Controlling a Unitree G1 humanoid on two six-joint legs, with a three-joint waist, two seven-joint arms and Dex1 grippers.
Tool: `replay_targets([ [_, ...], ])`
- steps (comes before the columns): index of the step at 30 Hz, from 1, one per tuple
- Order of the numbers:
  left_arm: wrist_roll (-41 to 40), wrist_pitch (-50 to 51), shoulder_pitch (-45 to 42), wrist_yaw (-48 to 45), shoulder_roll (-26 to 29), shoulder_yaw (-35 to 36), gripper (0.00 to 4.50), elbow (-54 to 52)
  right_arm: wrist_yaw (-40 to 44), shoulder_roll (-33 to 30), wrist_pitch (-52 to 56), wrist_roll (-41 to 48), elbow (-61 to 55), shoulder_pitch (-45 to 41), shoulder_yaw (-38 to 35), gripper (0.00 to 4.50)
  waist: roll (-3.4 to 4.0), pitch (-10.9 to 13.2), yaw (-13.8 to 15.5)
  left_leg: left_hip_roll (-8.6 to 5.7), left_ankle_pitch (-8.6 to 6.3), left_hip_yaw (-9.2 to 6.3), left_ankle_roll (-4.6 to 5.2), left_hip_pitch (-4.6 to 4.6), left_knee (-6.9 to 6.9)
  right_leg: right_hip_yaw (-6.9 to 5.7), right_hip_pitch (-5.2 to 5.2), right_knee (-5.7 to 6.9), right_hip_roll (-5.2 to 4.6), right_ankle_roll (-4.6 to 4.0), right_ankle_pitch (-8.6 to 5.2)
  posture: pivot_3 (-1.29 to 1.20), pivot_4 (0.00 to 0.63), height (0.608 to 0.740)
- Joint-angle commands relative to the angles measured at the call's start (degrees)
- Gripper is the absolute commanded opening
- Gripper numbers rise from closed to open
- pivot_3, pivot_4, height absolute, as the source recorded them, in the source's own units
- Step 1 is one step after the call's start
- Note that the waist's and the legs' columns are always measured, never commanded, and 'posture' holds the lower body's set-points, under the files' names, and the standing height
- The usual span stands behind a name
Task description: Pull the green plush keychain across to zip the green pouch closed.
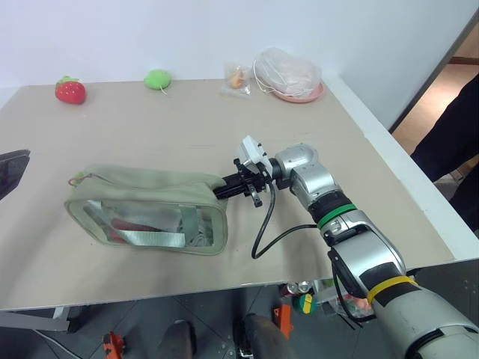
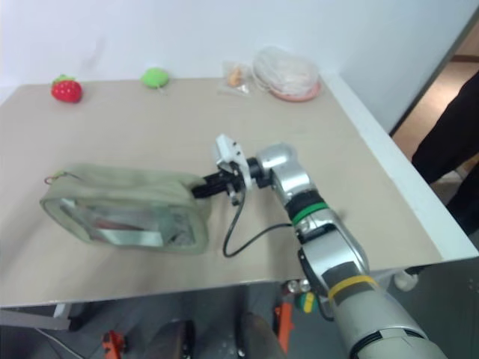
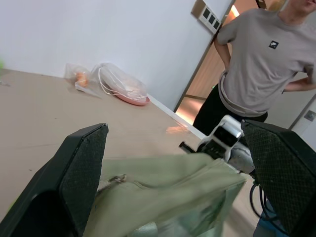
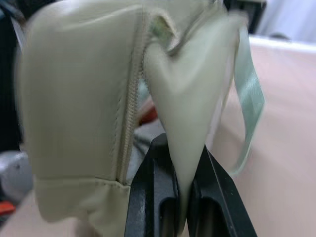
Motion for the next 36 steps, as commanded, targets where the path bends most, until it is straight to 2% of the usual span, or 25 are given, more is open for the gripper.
replay_targets([
  [1, -2.46, -0.35, -1.53, 1.49, 2.07, -0.03, 4.50, -1.74, -7.06, 0.83, -11.06, -8.31, 10.25, -2.18, -1.79, 0.05, -0.01, 0.00, -0.04, -0.01, 0.00, 0.00, 0.00, 0.02, 0.00, 0.00, 0.03, 0.00, 0.00, 0.00, 0.00, 0.00, 0.150, 0.740],
  [4, -2.23, -0.83, -3.30, 1.46, 2.35, -2.38, 4.50, -0.96, -8.41, 0.33, -13.38, -10.19, 11.90, -3.73, -3.07, 0.05, -0.01, -0.01, -0.10, 0.00, 0.01, 0.02, -0.01, 0.07, 0.00, 0.02, 0.03, 0.02, 0.02, -0.03, 0.03, 0.00, 0.150, 0.740],
  [5, -2.10, -0.96, -3.94, 1.48, 2.37, -3.17, 4.50, -0.81, -8.42, 0.40, -13.16, -10.26, 12.14, -4.20, -3.47, 0.36, -0.01, 0.00, -0.11, 0.00, 0.04, 0.01, -0.07, 0.09, -0.01, 0.01, 0.03, 0.03, 0.06, -0.10, 0.07, 0.00, 0.150, 0.740],
  [10, -0.96, -1.78, -6.47, 1.54, 1.87, -6.18, 4.50, -0.17, -4.14, -0.14, -12.41, -11.15, 10.37, -3.47, -3.89, 0.36, -0.01, 0.00, -0.10, 0.02, 0.12, 0.00, -0.20, 0.08, -0.03, 0.00, 0.02, 0.06, 0.08, -0.13, 0.10, 0.00, 0.150, 0.740],
  [17, 0.16, -2.98, -7.63, 1.16, 0.34, -8.05, 4.50, 0.46, -4.48, -1.47, -12.95, -12.84, 8.92, -3.52, -4.84, 0.36, -0.01, 0.00, -0.06, -0.01, 0.12, 0.00, -0.21, 0.07, -0.04, 0.02, 0.02, 0.05, 0.03, -0.12, 0.09, 0.00, 0.150, 0.740],
  [23, 1.17, -4.07, -7.48, 0.55, -0.52, -7.99, 4.50, 1.26, -1.82, -2.56, -4.84, -10.72, 7.82, -5.06, -6.78, 0.36, -0.01, 0.00, 0.03, -0.06, 0.15, 0.00, -0.25, 0.05, -0.04, 0.02, 0.02, 0.05, -0.04, -0.10, 0.10, 0.00, 0.150, 0.740],
  [33, 1.46, -4.82, -7.15, 0.52, -1.50, -8.11, 4.50, 0.81, 0.83, -2.32, -2.98, -10.75, 3.04, -0.33, -6.41, 0.36, 0.00, 0.00, -0.02, -0.01, 0.15, -0.01, -0.25, 0.06, -0.09, 0.01, -0.02, 0.05, 0.07, -0.11, 0.10, 0.00, 0.150, 0.740],
  [36, 1.53, -4.87, -7.28, 0.47, -1.45, -8.02, 4.50, 0.93, -1.38, -2.25, -3.44, -11.00, 2.73, -0.13, -7.26, 0.36, 0.00, 0.00, -0.02, 0.00, 0.15, 0.00, -0.25, 0.06, -0.09, 0.01, -0.01, 0.05, 0.06, -0.11, 0.10, 0.00, 0.150, 0.740],
])
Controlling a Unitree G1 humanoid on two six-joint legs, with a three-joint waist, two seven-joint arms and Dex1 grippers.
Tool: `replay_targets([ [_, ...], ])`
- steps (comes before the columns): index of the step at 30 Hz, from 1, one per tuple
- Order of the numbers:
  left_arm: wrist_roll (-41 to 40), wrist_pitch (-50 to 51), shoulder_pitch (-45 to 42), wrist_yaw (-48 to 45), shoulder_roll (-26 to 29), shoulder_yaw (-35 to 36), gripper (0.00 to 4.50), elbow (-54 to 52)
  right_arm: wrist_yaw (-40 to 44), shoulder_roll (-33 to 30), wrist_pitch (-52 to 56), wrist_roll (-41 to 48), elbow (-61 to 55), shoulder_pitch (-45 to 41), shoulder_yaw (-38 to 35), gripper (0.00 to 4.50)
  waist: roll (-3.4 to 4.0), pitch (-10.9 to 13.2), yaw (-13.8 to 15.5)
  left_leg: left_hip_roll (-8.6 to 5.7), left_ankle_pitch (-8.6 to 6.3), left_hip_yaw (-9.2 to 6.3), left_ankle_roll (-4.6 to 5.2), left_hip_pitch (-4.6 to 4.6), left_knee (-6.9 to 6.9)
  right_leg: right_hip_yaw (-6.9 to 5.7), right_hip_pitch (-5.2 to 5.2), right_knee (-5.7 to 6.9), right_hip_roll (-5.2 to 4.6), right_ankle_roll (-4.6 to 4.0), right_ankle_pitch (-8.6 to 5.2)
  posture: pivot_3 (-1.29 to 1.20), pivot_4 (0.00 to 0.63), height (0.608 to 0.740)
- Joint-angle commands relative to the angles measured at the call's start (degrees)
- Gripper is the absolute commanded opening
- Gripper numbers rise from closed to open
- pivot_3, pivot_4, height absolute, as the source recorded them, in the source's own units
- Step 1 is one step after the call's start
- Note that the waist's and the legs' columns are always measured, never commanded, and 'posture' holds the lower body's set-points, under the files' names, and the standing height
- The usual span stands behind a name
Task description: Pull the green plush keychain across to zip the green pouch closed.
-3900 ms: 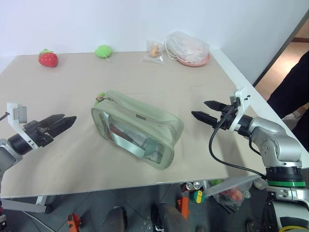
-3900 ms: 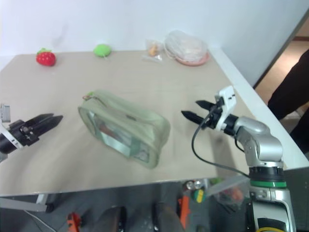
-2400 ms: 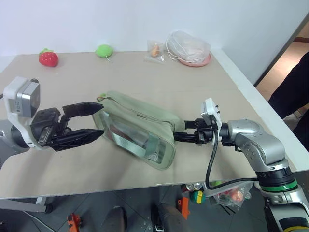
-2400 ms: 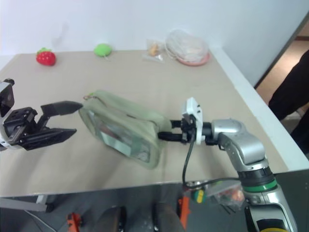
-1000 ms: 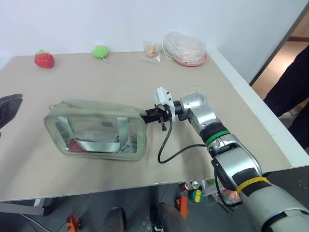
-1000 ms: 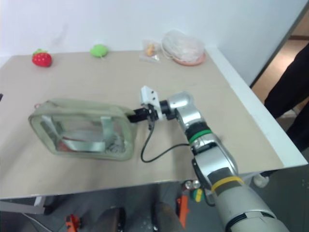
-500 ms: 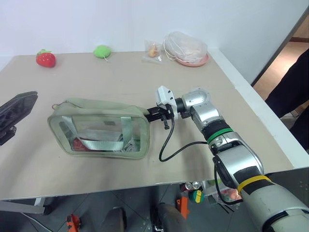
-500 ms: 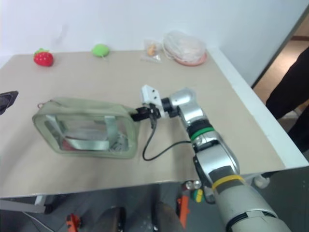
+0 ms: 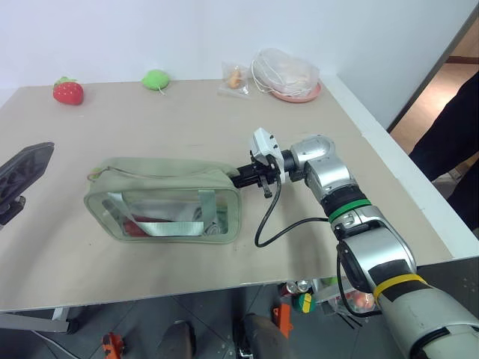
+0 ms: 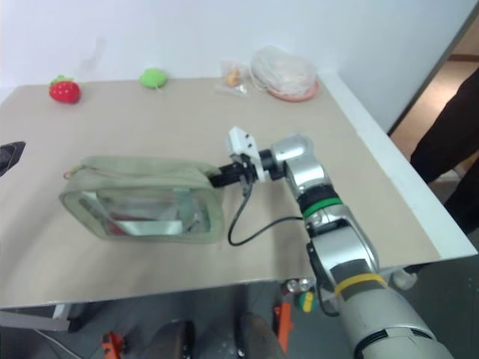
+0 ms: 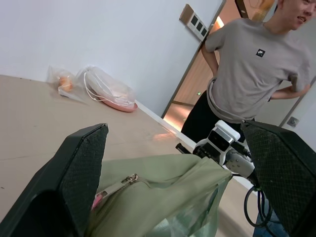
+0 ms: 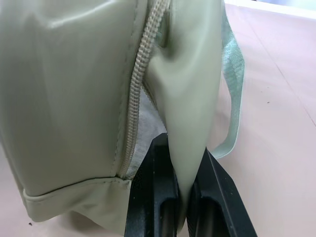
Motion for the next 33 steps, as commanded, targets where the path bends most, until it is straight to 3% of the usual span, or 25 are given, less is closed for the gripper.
replay_targets([
  [1, 0.05, -1.22, -0.23, -0.61, 0.38, 1.06, 4.50, -0.79, -0.47, -0.45, 0.69, 0.00, -3.17, 1.15, -1.86, 0.36, 0.00, 0.00, -0.03, 0.00, 0.00, 0.00, 0.00, 0.00, 0.00, 0.00, 0.00, 0.00, 0.00, 0.00, 0.00, 0.00, 0.150, 0.740],
  [13, 2.23, -1.48, 2.50, -2.12, -0.81, 0.91, 4.50, -0.80, -3.60, -0.49, 7.00, 2.08, -6.56, 5.91, -4.84, 0.36, -0.02, -0.01, -0.02, -0.02, 0.00, 0.00, 0.00, 0.01, 0.01, 0.01, 0.02, 0.00, -0.02, 0.00, 0.00, 0.00, 0.150, 0.740],
  [16, 4.61, -1.65, 5.44, -3.56, -1.10, 1.70, 4.50, 0.47, -6.76, -0.22, 7.22, 2.03, -8.10, 7.27, -5.81, 1.04, -0.01, -0.01, -0.03, -0.02, 0.00, 0.00, 0.00, 0.01, 0.00, 0.01, 0.02, -0.01, -0.03, 0.00, 0.00, 0.00, 0.150, 0.740],
  [19, 5.61, -2.16, 7.29, -4.25, -1.44, 2.97, 4.50, 2.30, -8.01, -0.59, 7.80, 1.98, -10.57, 9.22, -6.15, 2.08, 0.00, 0.00, -0.12, -0.02, 0.00, 0.01, 0.00, 0.03, 0.01, 0.01, 0.02, 0.00, -0.02, 0.00, 0.00, 0.00, 0.150, 0.740],
  [28, 6.51, -2.75, 6.06, -4.52, -1.05, 2.41, 4.50, 4.14, -7.93, -2.45, 8.33, 0.07, -14.24, 10.49, -4.72, 2.08, -0.01, 0.00, -0.10, 0.03, 0.00, 0.02, 0.00, 0.03, 0.00, -0.01, -0.01, 0.00, 0.02, -0.04, -0.02, 0.00, 0.150, 0.740],
  [33, 6.56, -2.55, 6.50, -4.52, -1.65, 2.97, 4.50, 3.78, -7.46, -7.50, 9.92, 0.76, -14.67, 9.64, -7.05, 2.08, -0.01, 0.00, -0.09, -0.01, 0.00, 0.04, 0.00, 0.02, -0.01, 0.01, -0.01, -0.01, -0.03, -0.04, -0.03, 0.00, 0.150, 0.740],
])
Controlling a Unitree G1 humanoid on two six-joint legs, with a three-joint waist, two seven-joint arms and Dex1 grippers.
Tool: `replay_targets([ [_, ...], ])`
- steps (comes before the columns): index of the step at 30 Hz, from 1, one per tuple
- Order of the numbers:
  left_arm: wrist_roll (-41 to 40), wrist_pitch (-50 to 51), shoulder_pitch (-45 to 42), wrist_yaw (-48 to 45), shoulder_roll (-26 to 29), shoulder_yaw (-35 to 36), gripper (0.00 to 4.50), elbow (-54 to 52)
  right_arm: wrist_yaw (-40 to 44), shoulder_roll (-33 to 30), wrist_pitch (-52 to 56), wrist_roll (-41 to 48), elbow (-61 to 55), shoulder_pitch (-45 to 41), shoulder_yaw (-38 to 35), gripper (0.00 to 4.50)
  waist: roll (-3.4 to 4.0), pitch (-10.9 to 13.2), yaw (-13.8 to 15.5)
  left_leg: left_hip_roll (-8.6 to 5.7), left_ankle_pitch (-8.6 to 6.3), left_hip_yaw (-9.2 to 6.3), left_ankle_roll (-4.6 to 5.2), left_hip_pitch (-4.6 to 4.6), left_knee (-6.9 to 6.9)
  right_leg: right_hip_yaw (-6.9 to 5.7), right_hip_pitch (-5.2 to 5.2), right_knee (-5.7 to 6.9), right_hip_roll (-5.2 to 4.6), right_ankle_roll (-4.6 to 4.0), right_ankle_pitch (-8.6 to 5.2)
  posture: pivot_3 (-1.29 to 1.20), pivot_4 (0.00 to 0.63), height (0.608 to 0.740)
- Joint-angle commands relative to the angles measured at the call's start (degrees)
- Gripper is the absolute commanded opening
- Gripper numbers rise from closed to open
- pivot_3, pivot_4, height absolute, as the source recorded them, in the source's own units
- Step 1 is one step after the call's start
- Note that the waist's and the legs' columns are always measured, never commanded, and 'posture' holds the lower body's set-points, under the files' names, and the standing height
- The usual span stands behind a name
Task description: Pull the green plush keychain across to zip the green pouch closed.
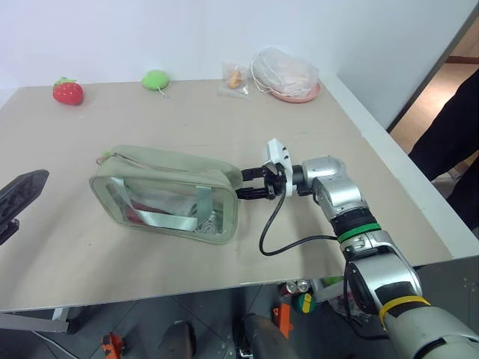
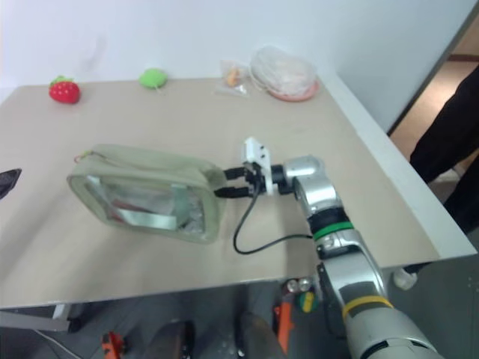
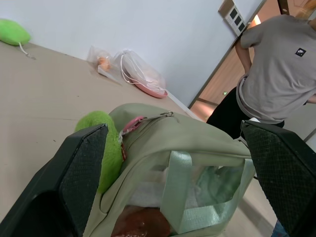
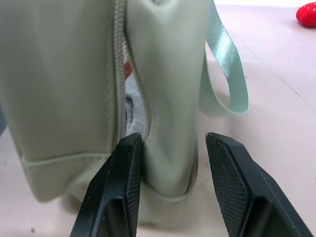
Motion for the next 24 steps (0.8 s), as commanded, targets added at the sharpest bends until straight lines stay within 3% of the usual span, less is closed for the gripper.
replay_targets([
  [1, -0.20, -0.99, 0.43, -0.62, -0.09, 2.13, 4.50, -0.77, 0.95, -4.33, 1.29, 0.99, -2.74, -1.31, -3.10, 2.08, 0.00, 0.00, 0.01, -0.01, 0.00, 0.00, 0.00, -0.01, 0.00, 0.00, 0.00, -0.02, -0.01, 0.00, 0.00, 0.00, 0.150, 0.740],
  [9, 0.10, -1.33, -0.17, -0.52, -0.54, 1.66, 4.50, -0.35, 2.87, -14.40, 11.52, 7.23, -16.83, 4.36, -7.82, 2.08, 0.01, 0.01, 0.09, -0.10, 0.00, -0.03, 0.00, -0.02, -0.09, -0.03, -0.02, -0.05, 0.02, -0.02, -0.05, 0.00, 0.150, 0.740],
  [14, 0.24, -1.76, -1.59, -1.01, -1.52, -0.04, 4.50, -0.44, -1.16, -18.14, 28.25, 17.85, -41.31, 15.00, -10.67, 2.08, 0.02, 0.01, -0.04, 0.00, -0.02, -0.04, -0.01, 0.01, -0.15, -0.03, -0.03, -0.04, 0.11, -0.06, -0.08, 0.00, 0.150, 0.740],
  [19, 1.23, -1.23, -1.03, -4.02, -1.17, -2.91, 4.50, -2.26, -7.89, -17.58, 36.03, 22.45, -54.00, 20.54, -10.01, 2.08, 0.01, 0.01, -0.05, 0.02, -0.03, -0.03, -0.03, 0.09, -0.15, -0.04, -0.02, -0.03, 0.16, -0.06, -0.07, 0.00, 0.150, 0.740],
  [24, 3.13, -0.75, -1.35, -9.10, 1.51, -7.61, 4.50, -6.60, -13.41, -14.17, 36.06, 21.40, -53.75, 19.83, -8.10, 2.08, -0.02, -0.01, -0.03, -0.01, -0.02, -0.01, -0.05, 0.10, -0.06, -0.04, 0.01, -0.04, 0.14, -0.05, -0.06, 0.00, 0.150, 0.740],
])
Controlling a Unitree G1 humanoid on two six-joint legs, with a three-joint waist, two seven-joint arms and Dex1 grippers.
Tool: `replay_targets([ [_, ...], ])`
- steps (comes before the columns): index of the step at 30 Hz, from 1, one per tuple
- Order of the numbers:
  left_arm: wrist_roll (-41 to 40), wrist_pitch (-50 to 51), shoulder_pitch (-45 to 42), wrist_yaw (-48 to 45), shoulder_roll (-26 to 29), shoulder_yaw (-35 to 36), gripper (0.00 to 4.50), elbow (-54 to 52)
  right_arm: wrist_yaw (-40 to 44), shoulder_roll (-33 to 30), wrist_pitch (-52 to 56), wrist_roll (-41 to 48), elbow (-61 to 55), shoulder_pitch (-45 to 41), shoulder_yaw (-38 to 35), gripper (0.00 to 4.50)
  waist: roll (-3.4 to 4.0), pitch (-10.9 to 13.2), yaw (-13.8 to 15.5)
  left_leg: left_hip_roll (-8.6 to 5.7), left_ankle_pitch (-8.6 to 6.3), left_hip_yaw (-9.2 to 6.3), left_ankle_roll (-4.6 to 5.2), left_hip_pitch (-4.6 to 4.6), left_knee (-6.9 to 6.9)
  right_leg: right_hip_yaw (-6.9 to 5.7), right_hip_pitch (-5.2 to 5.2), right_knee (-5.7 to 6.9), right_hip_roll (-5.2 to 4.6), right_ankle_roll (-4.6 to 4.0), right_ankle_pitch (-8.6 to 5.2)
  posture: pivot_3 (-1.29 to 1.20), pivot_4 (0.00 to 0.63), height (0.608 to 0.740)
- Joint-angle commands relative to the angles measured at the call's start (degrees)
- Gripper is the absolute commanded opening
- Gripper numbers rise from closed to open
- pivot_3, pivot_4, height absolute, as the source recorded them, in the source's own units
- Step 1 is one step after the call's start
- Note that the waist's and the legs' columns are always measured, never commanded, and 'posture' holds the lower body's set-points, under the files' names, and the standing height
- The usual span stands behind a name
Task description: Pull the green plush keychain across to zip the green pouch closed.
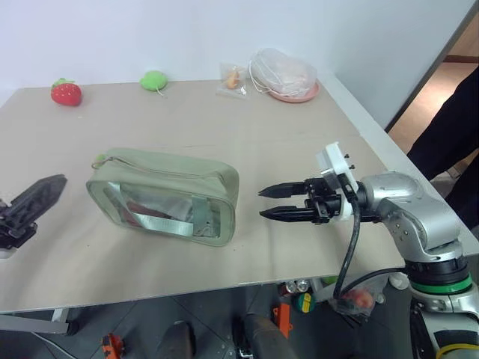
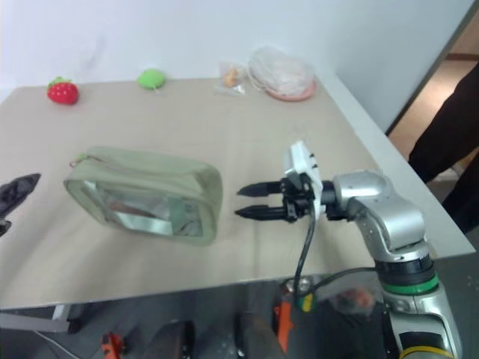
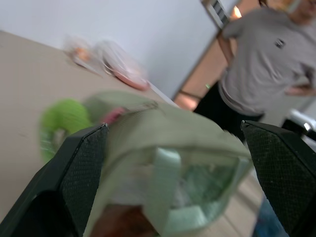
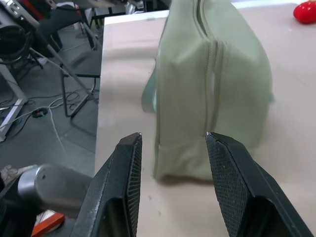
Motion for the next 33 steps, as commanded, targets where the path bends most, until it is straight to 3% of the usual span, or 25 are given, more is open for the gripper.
replay_targets([
  [1, 1.22, -0.32, -1.06, -3.63, 3.02, -1.98, 4.50, -4.16, -3.16, 1.40, -0.85, -0.57, -0.04, -1.78, 0.67, 2.08, 0.00, 0.01, 0.01, -0.03, 0.00, 0.00, 0.00, -0.01, 0.01, 0.01, 0.00, 0.00, -0.02, -0.01, -0.01, 0.00, 0.150, 0.740],
  [13, 4.61, -2.19, -4.18, -8.34, 5.35, -4.94, 4.50, -7.37, -6.17, 3.77, -0.51, -1.70, -1.58, -0.86, 5.45, 2.08, 0.01, 0.01, 0.01, -0.04, -0.08, -0.03, -0.02, -0.17, -0.09, 0.02, -0.11, -0.02, -0.02, 0.03, -0.13, 0.00, 0.150, 0.740],
  [18, 4.31, -1.98, -5.81, -8.81, 6.25, -5.93, 4.50, -9.93, -5.11, 1.71, 0.99, -0.35, -2.10, -0.76, 4.84, 2.08, 0.01, 0.01, 0.06, -0.07, -0.08, -0.05, -0.03, -0.17, -0.05, 0.00, -0.08, -0.01, -0.05, 0.05, -0.11, 0.00, 0.150, 0.740],
  [23, 4.44, -2.59, -8.54, -9.39, 7.81, -7.02, 4.50, -12.02, -2.05, -5.06, 2.80, 2.02, -1.60, -0.01, 1.06, 2.08, 0.02, 0.05, 0.18, -0.13, -0.07, -0.06, -0.03, -0.18, -0.01, 0.00, -0.06, -0.03, -0.08, 0.09, -0.10, 0.00, 0.150, 0.740],
  [24, 4.58, -2.64, -8.54, -9.50, 7.87, -7.14, 4.50, -12.18, -2.31, -5.39, 3.31, 2.44, -2.08, 0.03, 0.86, 2.58, 0.01, 0.04, 0.18, -0.15, -0.08, -0.04, -0.03, -0.17, -0.01, 0.04, -0.06, -0.03, -0.10, 0.09, -0.10, 0.00, 0.150, 0.740],
  [30, 7.53, -3.55, -7.77, -11.39, 9.15, -8.46, 4.50, -13.93, -5.98, -3.61, 7.02, 5.41, -6.20, 0.03, 1.42, 4.45, 0.00, 0.04, -0.06, -0.03, -0.08, -0.07, -0.02, -0.14, -0.04, 0.03, -0.07, -0.02, 0.06, 0.09, -0.10, 0.00, 0.150, 0.740],
  [33, 10.55, -4.76, -7.08, -13.14, 10.32, -9.47, 4.50, -14.42, -8.17, -1.55, 7.93, 5.39, -6.31, -0.60, 2.61, 4.45, 0.01, 0.04, -0.06, 0.06, -0.08, -0.08, -0.02, -0.12, -0.04, 0.01, -0.07, -0.02, 0.16, 0.09, -0.10, 0.00, 0.150, 0.740],
])
